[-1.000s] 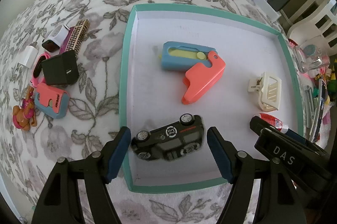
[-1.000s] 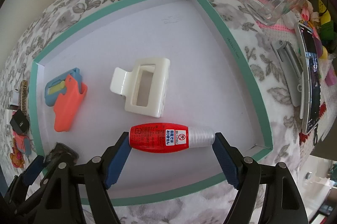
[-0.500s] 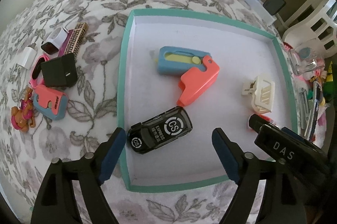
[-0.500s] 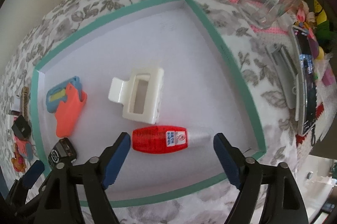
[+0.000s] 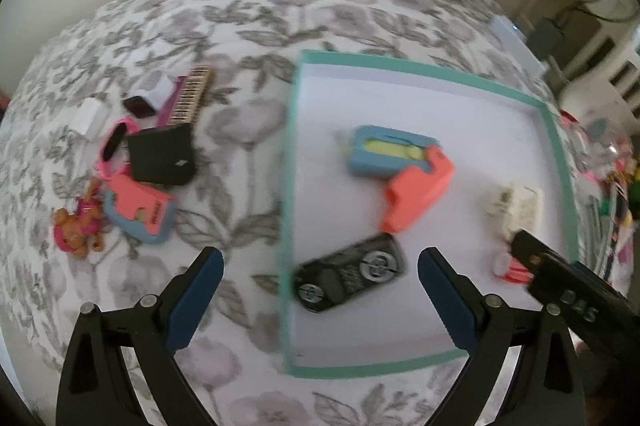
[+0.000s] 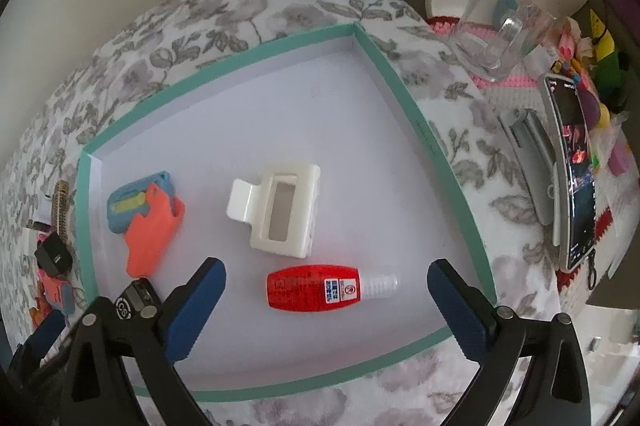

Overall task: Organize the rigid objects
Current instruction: 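Lift both tools away from the tray back toward the pile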

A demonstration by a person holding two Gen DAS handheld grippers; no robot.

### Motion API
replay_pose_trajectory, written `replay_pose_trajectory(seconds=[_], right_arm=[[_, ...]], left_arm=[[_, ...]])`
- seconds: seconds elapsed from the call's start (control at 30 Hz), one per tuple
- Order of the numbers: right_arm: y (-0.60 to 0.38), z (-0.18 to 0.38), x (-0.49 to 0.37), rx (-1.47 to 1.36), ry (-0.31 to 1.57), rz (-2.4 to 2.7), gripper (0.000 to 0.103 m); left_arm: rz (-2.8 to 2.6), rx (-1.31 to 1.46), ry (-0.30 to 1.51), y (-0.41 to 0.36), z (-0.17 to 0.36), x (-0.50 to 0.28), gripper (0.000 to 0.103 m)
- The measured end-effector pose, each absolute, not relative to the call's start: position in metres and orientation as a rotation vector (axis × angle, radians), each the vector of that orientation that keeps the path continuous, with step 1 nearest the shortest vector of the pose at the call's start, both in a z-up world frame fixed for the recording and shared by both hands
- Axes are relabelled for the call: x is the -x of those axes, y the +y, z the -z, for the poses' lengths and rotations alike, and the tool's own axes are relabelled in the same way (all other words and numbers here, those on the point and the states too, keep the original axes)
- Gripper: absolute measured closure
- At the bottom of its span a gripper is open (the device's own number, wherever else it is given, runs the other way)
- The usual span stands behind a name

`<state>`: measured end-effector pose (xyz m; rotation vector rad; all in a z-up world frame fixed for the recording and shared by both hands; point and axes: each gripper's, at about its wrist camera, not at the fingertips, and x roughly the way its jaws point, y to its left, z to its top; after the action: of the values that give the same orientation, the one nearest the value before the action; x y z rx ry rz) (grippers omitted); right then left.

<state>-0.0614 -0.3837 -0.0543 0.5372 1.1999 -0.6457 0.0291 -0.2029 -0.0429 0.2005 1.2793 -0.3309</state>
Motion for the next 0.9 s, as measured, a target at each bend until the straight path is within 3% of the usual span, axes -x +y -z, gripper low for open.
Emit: replay_pose_trajectory(seconds=[0.9], right_arm=[[-0.286,0.031,0.006,-0.427,1.081,0.337,0.0]], left_arm=[[-0.167,0.174,1.201,0.001,0.026,-0.117,0.005]])
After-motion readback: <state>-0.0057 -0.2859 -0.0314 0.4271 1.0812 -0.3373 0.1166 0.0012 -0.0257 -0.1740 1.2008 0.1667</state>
